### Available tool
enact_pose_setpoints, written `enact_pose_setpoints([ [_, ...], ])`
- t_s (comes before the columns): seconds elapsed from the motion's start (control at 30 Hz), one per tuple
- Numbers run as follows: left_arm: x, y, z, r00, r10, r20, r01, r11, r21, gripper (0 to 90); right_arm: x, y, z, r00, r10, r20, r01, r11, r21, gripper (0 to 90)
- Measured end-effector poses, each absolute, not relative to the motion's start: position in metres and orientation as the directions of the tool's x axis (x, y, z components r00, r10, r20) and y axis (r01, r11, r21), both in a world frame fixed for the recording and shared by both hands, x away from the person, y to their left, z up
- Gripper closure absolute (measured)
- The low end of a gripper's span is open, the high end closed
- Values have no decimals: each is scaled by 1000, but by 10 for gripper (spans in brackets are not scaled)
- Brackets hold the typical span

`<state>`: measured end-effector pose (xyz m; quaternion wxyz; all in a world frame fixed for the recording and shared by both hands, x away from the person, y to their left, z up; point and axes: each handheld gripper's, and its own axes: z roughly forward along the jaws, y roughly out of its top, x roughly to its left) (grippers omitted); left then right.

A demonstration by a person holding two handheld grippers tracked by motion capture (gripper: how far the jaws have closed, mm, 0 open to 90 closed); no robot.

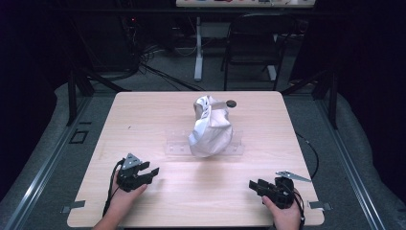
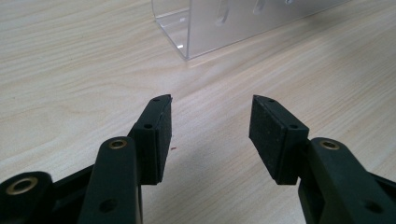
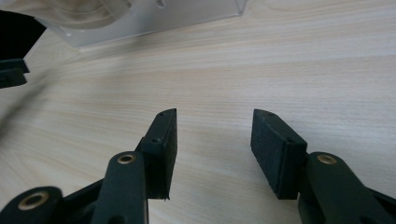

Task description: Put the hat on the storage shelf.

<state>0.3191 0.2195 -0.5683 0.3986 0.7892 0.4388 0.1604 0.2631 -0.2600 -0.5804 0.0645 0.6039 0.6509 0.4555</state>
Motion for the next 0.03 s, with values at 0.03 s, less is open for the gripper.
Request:
enact_pose_setpoints([
  [0.03, 319, 219, -568, 564, 820, -97, 564, -297, 770, 492, 263, -261, -581, -247, 846, 473, 730, -158, 665, 517],
])
